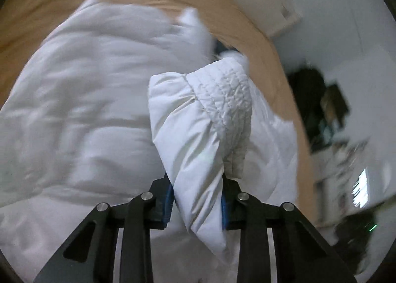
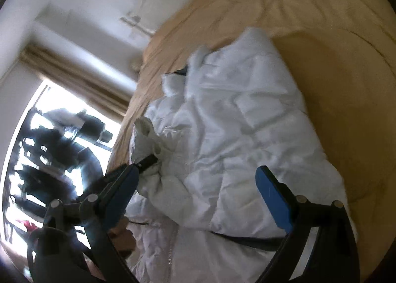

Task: Fold large clothes

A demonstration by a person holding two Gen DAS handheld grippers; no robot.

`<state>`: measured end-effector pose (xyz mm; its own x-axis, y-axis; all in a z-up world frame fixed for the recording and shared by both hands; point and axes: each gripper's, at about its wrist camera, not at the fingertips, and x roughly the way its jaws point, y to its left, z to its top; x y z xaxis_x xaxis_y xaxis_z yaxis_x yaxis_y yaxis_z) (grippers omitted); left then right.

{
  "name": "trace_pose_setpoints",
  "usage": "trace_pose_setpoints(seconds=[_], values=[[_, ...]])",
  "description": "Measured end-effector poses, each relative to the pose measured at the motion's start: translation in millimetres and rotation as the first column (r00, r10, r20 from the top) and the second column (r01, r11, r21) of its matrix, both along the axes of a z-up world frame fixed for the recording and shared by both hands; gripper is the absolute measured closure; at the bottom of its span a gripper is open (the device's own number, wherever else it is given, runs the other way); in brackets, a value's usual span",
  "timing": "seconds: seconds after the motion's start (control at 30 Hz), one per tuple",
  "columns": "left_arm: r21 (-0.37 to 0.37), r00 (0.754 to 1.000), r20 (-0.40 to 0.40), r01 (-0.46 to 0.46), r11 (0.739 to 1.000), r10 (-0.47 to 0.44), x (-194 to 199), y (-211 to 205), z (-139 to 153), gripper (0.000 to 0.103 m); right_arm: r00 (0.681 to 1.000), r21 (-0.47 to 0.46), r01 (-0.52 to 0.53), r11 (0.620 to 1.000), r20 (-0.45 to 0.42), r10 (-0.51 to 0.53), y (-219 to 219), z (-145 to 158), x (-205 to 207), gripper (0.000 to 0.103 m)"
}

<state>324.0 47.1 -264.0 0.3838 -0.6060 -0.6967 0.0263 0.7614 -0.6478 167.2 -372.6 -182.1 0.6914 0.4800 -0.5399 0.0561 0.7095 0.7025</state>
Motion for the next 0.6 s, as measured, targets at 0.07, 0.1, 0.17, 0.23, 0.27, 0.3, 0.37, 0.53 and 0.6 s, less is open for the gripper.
trace_pose_setpoints(seconds=[0.07, 0.1, 0.17, 0.23, 0.27, 0.3, 0.37, 0.53, 0.6], values=[[-0.008, 1.0, -0.022, -0.007, 1.0, 0.007, -1.0, 17.0, -6.9, 0.073, 0.998, -0.014, -0.057, 0.998, 0.02, 0.057, 21.5, 4.8, 11.9, 0.011], [-0.016, 0.999, -0.032, 0.001, 1.0, -0.001, -3.0, 23.9, -11.7, 0.073, 0.997, -0.025, -0.076, 0.997, 0.024, 0.077, 30.9, 5.1, 17.7, 0.018], [-0.081, 0.998, -0.058, 0.015, 0.997, -0.02, -11.2, 35.1, -21.1, 0.07, 0.991, -0.06, -0.133, 0.989, 0.01, 0.134, 61.2, 1.2, 36.6, 0.034], [-0.187, 0.995, -0.099, 0.005, 0.982, -0.024, -13.6, 49.2, -32.2, 0.07, 0.982, -0.08, -0.187, 0.979, -0.019, 0.186, 89.6, -7.7, 53.3, 0.042], [-0.238, 0.992, -0.122, -0.016, 0.971, -0.013, -12.7, 59.4, -35.2, 0.07, 0.978, -0.087, -0.209, 0.974, -0.043, 0.206, 104.6, -15.0, 62.1, 0.044], [-0.275, 0.991, -0.136, -0.037, 0.961, 0.0, -10.7, 69.8, -35.4, 0.07, 0.969, -0.094, -0.24, 0.966, -0.08, 0.233, 124.6, -27.8, 73.0, 0.044], [-0.28, 0.991, -0.133, -0.058, 0.958, 0.022, -9.6, 85.4, -28.2, 0.07, 0.953, -0.138, -0.285, 0.949, -0.149, 0.264, 153.8, -52.5, 87.1, 0.047], [-0.077, 0.996, 0.044, -0.078, 0.994, 0.081, -19.1, 105.2, 25.8, 0.068, 0.958, -0.3, -0.281, 0.912, -0.148, 0.246, 185.2, -64.4, 97.9, 0.045], [-0.039, 0.992, 0.082, -0.089, 0.995, 0.092, -22.1, 98.4, 43.5, 0.058, 0.958, -0.299, -0.278, 0.913, -0.151, 0.242, 185.8, -64.2, 101.8, 0.045]])
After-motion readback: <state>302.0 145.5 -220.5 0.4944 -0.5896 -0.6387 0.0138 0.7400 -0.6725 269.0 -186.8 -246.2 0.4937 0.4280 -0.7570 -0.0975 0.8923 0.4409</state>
